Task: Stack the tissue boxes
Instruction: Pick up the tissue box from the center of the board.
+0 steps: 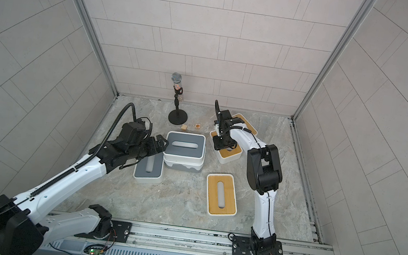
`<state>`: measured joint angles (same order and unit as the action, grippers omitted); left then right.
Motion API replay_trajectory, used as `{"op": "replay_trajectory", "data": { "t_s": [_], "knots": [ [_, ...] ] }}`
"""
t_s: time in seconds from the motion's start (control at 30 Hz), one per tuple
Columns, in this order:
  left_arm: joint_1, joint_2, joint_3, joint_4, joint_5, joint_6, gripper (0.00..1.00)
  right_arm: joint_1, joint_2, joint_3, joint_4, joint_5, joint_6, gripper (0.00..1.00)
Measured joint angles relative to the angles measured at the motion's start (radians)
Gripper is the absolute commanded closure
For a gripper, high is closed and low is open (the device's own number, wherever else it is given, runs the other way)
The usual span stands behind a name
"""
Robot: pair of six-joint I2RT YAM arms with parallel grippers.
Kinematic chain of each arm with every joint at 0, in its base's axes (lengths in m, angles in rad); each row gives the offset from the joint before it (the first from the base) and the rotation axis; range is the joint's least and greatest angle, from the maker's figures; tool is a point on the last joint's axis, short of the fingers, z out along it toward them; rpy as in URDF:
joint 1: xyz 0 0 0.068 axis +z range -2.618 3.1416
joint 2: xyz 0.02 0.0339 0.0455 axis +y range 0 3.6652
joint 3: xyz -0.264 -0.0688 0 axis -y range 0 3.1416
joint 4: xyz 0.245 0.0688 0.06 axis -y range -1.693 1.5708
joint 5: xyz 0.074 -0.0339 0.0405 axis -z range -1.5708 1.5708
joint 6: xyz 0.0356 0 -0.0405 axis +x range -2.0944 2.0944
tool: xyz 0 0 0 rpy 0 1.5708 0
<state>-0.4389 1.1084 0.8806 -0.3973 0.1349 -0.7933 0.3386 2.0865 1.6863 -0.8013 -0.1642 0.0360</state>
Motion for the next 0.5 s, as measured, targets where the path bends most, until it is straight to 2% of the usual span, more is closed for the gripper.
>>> {"op": "replay_trajectory", "data": {
  "t_s": [0.33,0.5],
  "knots": [
    [0.001,-0.015,0.002,-0.004,0.018,0.001,0.06,-0.003,-0.086,-0.099,0.018,-0.025,0.034,0.62],
    [0.014,-0.031,0.049,-0.035,0.026,0.021,0.05,-0.013,-0.199,-0.160,-0.001,-0.058,0.077,0.62]
  ]
}}
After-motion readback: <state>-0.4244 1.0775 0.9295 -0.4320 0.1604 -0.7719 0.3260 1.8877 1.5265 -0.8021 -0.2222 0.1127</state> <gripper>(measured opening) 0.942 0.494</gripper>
